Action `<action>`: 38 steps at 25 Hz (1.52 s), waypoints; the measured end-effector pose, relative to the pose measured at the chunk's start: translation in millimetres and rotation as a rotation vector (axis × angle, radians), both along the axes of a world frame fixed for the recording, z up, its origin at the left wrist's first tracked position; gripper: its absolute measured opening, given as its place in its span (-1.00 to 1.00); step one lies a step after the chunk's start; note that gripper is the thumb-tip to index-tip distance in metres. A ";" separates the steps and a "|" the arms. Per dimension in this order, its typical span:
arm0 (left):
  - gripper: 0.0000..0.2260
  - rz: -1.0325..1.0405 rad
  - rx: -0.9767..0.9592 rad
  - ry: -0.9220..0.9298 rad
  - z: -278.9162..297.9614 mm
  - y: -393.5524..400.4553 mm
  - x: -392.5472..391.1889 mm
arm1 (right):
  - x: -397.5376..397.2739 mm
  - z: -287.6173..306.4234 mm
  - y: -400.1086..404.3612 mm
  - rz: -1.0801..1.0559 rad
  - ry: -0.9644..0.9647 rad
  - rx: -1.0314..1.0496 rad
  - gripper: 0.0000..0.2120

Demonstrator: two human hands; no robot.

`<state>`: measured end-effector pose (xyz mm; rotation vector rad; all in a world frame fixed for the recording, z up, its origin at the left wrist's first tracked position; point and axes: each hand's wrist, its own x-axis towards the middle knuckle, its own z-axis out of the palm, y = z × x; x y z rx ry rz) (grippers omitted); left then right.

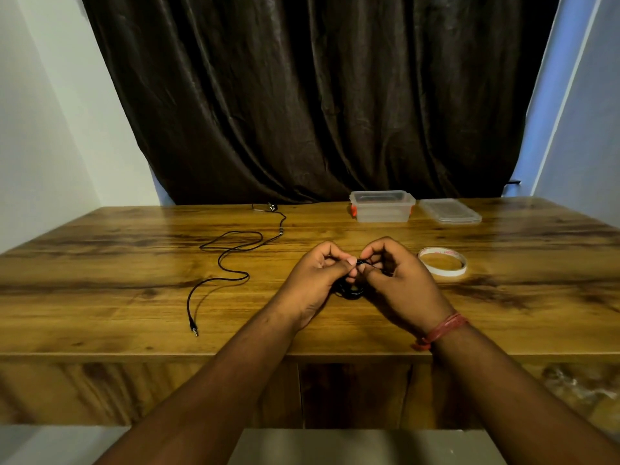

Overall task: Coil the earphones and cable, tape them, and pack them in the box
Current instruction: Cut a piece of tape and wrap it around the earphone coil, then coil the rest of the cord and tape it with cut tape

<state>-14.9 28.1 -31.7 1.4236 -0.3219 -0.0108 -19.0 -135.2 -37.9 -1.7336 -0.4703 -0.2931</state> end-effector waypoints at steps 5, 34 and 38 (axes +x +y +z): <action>-0.90 -0.023 -0.024 0.024 1.3 0.6 -1.0 | -4.5 3.7 -1.1 -0.061 0.006 0.024 -0.83; -0.71 -0.146 -0.052 0.073 2.8 3.6 -2.7 | -12.7 10.3 -1.2 -0.167 -0.066 -0.032 -0.84; -0.71 -0.198 -0.088 0.145 4.4 7.8 -2.1 | -8.7 7.1 -2.0 -0.142 -0.068 -0.024 -0.83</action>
